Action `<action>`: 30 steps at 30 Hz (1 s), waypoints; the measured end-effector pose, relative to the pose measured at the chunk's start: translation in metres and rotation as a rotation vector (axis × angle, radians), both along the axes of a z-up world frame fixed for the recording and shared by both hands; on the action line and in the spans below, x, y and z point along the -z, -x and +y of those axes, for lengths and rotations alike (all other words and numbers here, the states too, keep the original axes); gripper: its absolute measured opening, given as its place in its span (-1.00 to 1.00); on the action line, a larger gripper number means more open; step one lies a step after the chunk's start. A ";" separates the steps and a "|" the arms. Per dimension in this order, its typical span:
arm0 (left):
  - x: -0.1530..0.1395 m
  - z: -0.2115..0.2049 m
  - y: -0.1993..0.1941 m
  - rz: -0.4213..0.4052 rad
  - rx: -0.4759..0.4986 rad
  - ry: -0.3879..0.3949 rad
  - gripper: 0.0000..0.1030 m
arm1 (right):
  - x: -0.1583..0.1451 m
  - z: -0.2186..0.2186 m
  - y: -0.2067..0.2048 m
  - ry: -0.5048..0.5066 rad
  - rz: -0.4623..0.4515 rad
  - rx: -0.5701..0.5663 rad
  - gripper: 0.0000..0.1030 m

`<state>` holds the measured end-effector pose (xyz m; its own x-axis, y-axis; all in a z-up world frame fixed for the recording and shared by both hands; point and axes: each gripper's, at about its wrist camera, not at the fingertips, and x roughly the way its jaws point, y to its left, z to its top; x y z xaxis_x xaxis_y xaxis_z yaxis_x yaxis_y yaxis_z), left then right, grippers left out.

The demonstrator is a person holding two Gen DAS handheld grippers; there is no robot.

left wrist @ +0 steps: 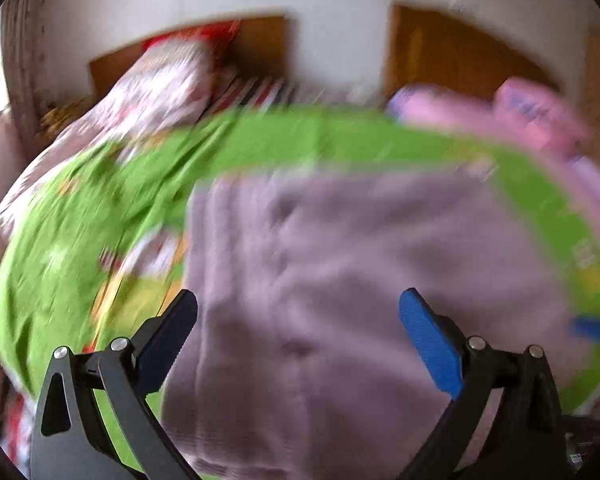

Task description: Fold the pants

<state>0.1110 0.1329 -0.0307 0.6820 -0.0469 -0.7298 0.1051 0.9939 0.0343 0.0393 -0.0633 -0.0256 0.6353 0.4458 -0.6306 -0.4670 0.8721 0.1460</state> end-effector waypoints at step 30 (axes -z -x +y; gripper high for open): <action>-0.126 0.007 0.191 -0.572 -0.312 0.047 0.97 | -0.102 -0.072 0.077 -0.142 -0.371 0.367 0.91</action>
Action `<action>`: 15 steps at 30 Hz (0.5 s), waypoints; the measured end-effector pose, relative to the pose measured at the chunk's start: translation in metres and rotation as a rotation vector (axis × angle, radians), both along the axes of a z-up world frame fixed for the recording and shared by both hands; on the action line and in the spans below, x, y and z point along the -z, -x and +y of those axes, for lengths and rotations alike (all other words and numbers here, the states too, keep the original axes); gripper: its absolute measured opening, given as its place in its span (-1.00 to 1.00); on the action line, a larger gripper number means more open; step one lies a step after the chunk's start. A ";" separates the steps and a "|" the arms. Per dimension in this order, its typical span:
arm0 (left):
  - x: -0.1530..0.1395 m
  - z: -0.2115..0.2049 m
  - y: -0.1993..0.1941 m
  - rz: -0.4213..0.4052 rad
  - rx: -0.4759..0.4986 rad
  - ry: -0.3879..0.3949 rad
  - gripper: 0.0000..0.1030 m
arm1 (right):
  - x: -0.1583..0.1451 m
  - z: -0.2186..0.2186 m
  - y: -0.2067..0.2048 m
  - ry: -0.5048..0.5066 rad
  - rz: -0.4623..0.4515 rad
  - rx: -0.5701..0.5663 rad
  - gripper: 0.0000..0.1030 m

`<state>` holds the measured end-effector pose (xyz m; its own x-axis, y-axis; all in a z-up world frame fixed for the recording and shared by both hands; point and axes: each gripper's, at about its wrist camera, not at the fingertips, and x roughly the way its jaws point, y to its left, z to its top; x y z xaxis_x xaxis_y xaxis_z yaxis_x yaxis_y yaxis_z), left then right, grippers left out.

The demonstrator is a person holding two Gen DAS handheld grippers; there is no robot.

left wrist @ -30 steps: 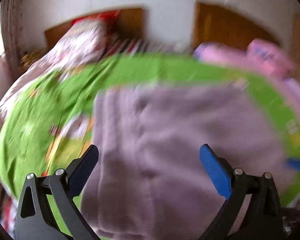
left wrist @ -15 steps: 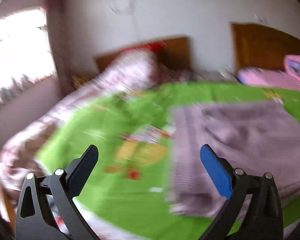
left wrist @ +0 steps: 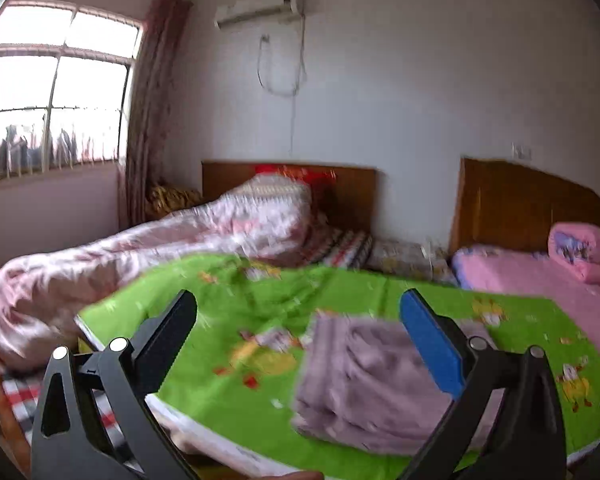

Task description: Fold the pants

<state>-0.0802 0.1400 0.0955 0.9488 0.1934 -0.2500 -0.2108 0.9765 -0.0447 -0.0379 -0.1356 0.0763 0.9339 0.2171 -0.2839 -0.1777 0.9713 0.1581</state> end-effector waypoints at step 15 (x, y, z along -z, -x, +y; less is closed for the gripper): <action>0.108 -0.066 -0.031 0.369 0.137 0.014 0.97 | 0.077 0.024 -0.022 0.144 0.305 -0.046 0.91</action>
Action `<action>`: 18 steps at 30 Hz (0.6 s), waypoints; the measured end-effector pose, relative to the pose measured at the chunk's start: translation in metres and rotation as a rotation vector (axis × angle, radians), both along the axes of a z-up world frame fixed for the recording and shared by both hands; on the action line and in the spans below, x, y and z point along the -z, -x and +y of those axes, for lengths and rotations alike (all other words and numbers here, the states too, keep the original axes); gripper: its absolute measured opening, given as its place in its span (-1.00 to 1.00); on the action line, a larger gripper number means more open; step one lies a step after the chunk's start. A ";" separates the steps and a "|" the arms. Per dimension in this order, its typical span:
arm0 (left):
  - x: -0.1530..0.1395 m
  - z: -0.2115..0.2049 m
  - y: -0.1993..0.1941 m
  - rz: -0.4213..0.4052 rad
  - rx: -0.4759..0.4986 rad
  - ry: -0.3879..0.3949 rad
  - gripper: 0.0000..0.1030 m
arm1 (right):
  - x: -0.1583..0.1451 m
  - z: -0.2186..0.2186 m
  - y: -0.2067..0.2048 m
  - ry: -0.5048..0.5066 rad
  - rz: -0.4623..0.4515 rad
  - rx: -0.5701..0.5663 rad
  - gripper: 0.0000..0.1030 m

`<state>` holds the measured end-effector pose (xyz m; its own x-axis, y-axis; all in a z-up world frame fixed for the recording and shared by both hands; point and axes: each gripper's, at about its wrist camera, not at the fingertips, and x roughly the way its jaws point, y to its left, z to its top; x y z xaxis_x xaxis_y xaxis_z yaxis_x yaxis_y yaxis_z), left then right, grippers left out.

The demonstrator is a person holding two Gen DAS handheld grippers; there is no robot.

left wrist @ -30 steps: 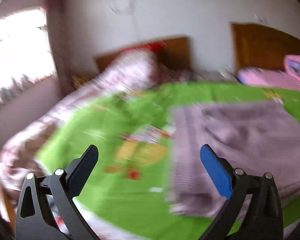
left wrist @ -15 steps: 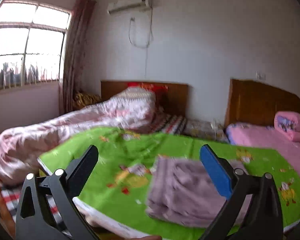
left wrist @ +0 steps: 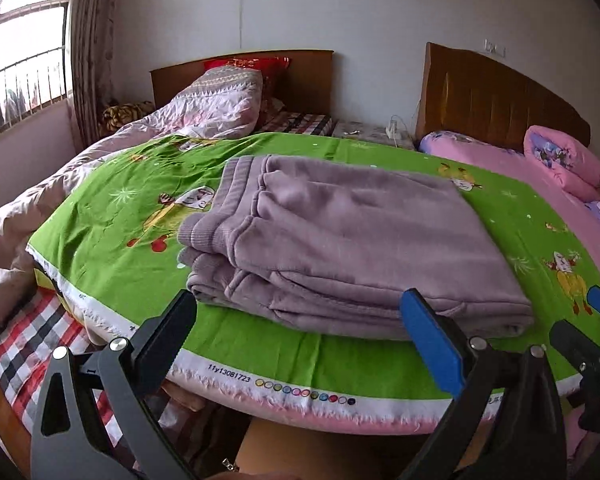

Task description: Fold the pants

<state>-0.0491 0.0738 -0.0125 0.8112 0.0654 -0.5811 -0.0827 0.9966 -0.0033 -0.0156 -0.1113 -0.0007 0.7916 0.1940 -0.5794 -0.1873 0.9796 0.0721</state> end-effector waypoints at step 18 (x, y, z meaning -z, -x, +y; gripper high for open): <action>-0.003 -0.011 0.001 -0.008 0.047 -0.029 0.97 | 0.003 0.011 0.003 0.012 0.019 -0.023 0.91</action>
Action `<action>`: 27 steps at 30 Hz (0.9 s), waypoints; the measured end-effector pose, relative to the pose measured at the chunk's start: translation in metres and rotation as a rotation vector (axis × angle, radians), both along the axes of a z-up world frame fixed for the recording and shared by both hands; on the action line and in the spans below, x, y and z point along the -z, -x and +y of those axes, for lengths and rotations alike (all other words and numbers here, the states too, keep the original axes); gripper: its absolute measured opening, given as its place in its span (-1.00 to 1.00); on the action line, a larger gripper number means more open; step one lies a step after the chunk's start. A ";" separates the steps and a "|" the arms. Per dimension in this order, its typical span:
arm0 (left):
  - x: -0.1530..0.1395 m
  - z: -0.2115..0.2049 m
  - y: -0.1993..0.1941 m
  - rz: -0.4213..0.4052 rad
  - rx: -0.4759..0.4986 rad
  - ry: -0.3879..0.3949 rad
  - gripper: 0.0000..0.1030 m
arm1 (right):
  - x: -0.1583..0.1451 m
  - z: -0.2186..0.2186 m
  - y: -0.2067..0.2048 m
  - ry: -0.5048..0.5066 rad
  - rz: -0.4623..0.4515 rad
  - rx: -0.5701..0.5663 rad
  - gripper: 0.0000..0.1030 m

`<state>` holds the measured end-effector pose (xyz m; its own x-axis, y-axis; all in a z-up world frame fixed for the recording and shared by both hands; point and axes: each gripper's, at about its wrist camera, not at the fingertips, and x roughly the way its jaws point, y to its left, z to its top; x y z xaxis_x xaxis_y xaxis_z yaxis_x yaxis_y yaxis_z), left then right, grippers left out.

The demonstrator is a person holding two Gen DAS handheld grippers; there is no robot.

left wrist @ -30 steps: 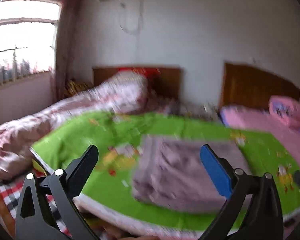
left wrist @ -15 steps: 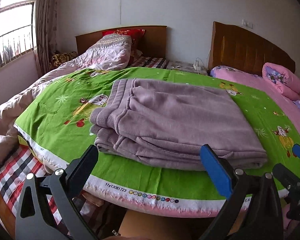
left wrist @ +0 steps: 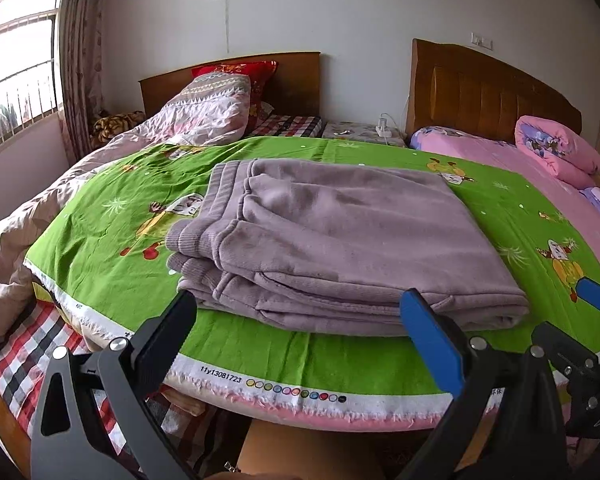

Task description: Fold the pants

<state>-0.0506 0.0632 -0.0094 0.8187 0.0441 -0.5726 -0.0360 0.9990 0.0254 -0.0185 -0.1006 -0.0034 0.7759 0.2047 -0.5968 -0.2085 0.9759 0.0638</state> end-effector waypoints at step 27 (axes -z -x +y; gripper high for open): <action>0.002 0.000 0.000 0.003 0.005 -0.001 0.97 | 0.002 0.001 -0.001 0.006 0.014 -0.010 0.91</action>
